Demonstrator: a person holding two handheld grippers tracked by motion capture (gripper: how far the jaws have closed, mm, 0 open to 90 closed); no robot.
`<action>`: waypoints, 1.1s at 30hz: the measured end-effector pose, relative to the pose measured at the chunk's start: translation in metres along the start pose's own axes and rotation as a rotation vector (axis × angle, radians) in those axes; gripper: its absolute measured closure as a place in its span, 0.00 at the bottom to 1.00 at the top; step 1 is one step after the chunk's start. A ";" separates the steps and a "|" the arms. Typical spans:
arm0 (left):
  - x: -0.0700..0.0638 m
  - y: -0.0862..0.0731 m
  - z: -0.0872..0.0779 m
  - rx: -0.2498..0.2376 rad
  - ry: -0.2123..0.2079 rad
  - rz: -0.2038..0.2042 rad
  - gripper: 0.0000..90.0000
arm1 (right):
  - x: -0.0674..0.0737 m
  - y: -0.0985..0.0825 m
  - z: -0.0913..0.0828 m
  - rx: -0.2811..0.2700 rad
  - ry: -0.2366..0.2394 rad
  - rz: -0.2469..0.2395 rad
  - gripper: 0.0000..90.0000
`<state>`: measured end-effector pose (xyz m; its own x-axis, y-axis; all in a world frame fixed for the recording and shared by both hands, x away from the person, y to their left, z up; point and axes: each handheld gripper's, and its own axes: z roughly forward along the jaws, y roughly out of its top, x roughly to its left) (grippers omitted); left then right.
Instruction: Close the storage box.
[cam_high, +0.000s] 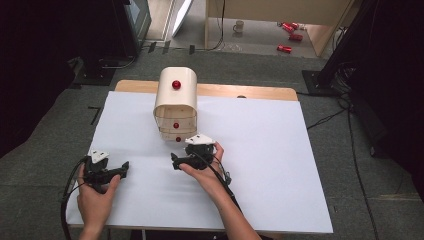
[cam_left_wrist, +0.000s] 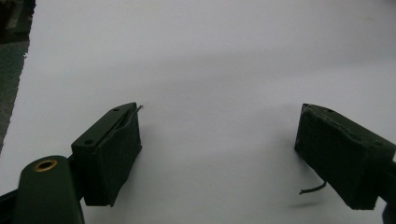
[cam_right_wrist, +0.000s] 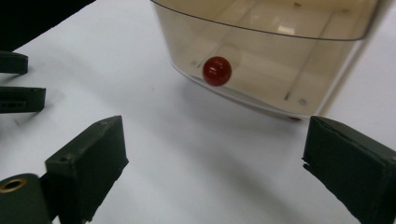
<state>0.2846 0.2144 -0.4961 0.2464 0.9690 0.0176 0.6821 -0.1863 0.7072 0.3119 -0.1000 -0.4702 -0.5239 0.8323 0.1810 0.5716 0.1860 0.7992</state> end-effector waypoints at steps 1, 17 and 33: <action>0.000 0.000 0.000 0.000 0.000 0.000 0.16 | -0.002 -0.001 -0.003 0.000 0.007 0.002 0.04; 0.000 0.000 0.000 -0.001 0.001 0.001 0.16 | -0.039 -0.012 -0.045 -0.025 -0.025 0.016 0.03; 0.000 0.000 0.000 -0.002 0.002 -0.001 0.16 | -0.082 -0.031 -0.081 -0.033 -0.104 0.060 0.03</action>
<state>0.2845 0.2140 -0.4962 0.2446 0.9695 0.0180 0.6810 -0.1850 0.7085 0.2857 -0.2167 -0.4633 -0.4206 0.8912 0.1700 0.5775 0.1184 0.8077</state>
